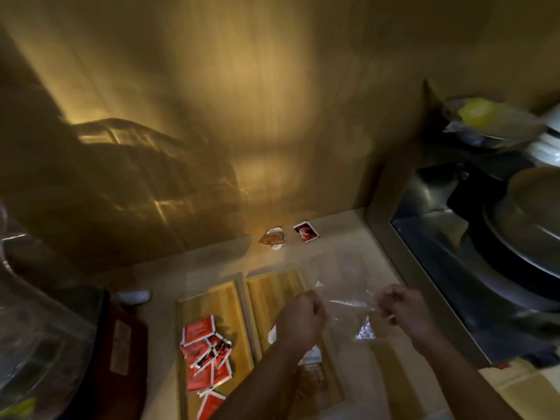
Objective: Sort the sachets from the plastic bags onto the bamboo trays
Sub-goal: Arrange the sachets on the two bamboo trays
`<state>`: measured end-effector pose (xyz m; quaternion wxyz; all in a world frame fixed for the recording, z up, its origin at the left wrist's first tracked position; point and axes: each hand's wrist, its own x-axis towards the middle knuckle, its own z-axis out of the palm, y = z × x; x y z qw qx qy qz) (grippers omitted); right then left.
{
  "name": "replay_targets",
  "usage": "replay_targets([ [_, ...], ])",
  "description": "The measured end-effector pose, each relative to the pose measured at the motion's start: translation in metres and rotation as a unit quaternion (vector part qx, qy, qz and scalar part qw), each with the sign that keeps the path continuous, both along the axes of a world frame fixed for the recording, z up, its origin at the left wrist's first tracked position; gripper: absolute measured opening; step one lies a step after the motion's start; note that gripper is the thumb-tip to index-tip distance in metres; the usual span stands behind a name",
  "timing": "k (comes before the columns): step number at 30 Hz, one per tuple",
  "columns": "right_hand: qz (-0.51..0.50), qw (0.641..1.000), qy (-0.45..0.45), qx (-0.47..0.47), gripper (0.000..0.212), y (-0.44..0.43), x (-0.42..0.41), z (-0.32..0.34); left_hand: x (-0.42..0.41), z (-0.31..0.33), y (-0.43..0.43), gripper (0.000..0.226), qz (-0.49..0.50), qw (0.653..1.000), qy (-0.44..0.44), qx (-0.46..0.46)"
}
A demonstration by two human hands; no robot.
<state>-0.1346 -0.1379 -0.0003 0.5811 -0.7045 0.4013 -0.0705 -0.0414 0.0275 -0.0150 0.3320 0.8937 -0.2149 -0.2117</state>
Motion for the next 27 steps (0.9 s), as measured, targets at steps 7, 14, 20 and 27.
replay_targets([
  [7,0.022,0.991,0.13,-0.008,0.032,-0.01,-0.017,-0.036,-0.012,-0.027,-0.007,0.024,-0.065,0.989,0.066,0.114],
  [14,0.112,0.959,0.221,-0.138,0.02,-0.036,0.01,-0.028,0.018,-0.014,-0.006,0.037,-0.098,0.967,0.16,0.175],
  [20,0.159,0.948,0.172,-0.214,0.017,-0.04,0.069,-0.013,0.072,0.009,-0.004,0.032,-0.067,0.985,0.1,0.125],
  [27,0.201,0.946,0.139,-0.214,0.008,-0.034,0.158,-0.009,0.142,0.012,-0.01,0.021,0.111,0.991,0.028,0.072],
])
